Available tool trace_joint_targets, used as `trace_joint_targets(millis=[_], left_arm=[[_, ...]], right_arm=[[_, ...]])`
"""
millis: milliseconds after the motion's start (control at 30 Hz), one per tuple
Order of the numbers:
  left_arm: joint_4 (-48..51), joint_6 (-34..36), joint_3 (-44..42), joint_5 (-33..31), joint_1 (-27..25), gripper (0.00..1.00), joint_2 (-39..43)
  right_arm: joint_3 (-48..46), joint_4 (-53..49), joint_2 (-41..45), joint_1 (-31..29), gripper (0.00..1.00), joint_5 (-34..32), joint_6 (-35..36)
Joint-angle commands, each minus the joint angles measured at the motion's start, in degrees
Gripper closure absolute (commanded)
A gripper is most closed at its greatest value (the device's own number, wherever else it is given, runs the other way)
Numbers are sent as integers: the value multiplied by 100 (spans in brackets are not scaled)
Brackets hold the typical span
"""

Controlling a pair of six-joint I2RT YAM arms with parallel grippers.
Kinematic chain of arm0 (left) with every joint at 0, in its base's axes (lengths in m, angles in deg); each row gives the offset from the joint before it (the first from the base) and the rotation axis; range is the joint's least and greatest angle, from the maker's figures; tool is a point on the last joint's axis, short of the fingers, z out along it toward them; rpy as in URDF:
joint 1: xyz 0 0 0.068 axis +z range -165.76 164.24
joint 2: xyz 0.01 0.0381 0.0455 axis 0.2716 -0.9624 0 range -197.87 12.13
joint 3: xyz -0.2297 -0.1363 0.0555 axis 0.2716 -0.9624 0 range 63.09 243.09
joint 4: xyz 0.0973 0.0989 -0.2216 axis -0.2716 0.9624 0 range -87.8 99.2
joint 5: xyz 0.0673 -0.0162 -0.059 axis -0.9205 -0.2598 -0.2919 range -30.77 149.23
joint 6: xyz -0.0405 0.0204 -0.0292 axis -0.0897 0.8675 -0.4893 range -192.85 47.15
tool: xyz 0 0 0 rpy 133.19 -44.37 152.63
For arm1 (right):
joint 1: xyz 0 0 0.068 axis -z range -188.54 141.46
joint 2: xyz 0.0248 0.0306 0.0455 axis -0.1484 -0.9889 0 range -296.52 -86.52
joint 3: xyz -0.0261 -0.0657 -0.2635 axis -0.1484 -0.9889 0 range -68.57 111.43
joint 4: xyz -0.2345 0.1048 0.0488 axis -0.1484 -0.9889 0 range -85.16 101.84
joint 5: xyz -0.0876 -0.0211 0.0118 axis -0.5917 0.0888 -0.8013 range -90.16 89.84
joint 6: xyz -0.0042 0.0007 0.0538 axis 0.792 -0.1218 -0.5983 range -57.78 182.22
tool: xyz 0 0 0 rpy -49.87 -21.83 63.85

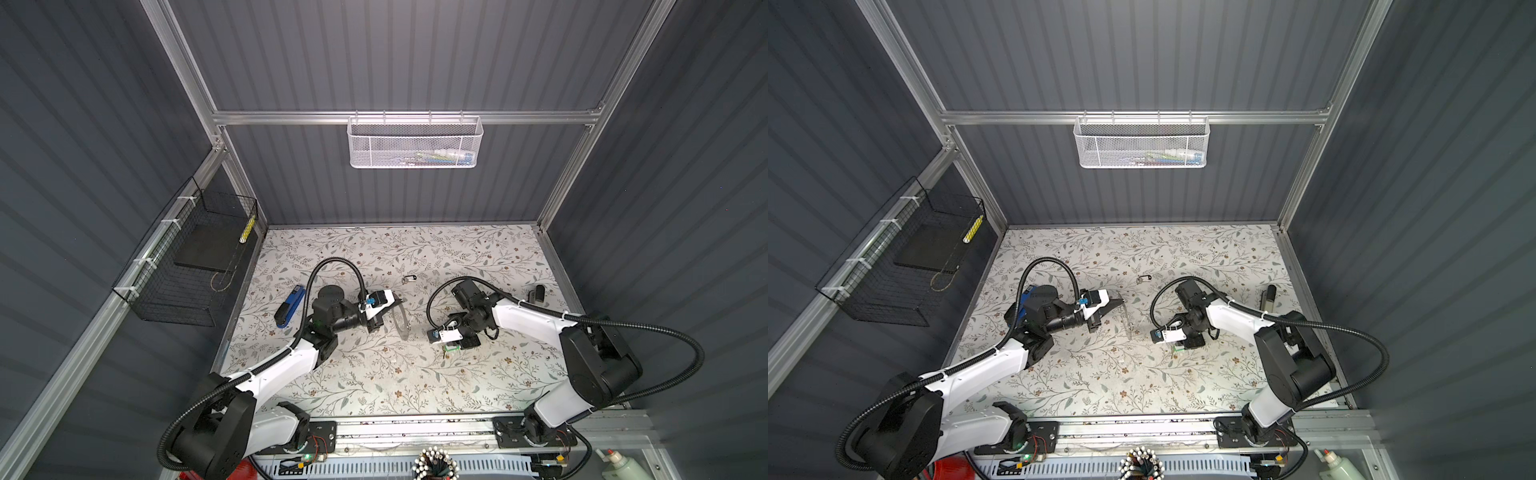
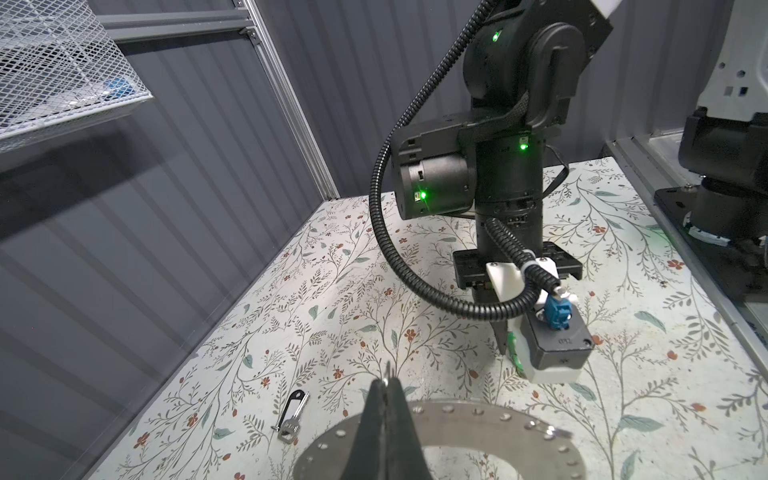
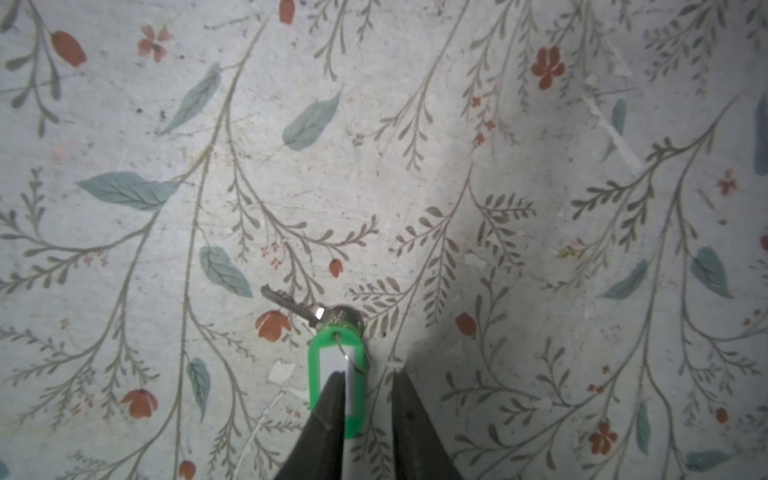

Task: Put the keys on the keyring
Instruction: 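Close the right gripper on the green tag and lift the key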

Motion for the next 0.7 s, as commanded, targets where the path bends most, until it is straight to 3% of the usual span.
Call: trace_joint_targets(millis=[0, 333, 667], left_arm=[[-57, 79, 37, 128, 29, 100, -42], [-82, 58, 48, 182, 29, 100, -66], [-130, 20, 48, 224, 32, 100, -124]], right_arm=[[75, -189, -74, -24, 78, 23, 167], [8, -90, -142, -47, 83, -92, 89], [3, 9, -217, -105, 80, -48, 56]])
